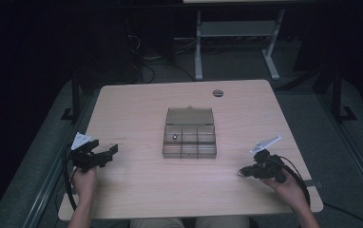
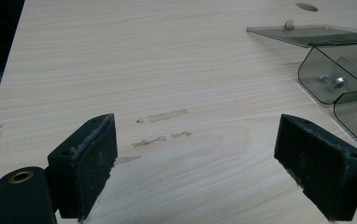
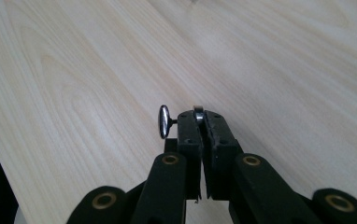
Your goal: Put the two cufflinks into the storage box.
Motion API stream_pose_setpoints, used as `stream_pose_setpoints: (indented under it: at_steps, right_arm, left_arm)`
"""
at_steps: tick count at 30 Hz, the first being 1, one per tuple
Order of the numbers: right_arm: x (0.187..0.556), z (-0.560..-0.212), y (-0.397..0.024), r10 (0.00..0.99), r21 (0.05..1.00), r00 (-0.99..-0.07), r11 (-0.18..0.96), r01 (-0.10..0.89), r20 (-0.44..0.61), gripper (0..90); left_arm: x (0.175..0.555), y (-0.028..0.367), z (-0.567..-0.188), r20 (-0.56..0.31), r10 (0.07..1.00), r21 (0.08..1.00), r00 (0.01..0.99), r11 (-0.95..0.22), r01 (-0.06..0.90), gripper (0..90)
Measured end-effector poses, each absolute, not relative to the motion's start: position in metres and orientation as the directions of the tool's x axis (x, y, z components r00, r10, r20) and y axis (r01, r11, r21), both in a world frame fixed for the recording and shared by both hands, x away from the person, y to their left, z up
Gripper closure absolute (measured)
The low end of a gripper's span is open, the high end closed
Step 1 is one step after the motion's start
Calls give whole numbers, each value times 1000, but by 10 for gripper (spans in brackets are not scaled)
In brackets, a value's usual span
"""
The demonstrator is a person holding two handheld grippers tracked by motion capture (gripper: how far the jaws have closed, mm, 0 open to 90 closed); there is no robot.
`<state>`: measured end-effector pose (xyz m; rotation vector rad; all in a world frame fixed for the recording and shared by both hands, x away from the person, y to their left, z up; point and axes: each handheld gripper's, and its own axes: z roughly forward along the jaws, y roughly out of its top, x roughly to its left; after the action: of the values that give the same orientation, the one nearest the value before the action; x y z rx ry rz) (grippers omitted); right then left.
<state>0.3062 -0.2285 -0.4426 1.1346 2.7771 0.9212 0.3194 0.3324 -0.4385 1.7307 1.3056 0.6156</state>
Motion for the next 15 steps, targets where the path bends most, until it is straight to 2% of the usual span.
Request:
stream_pose_setpoints:
  at_steps: [15]
  right_arm:
    - [328,-419,-211,609,556,-766,572,604,206,860]
  left_arm:
    - [319,333,-438,-107,938,855,330,-83,513,129]
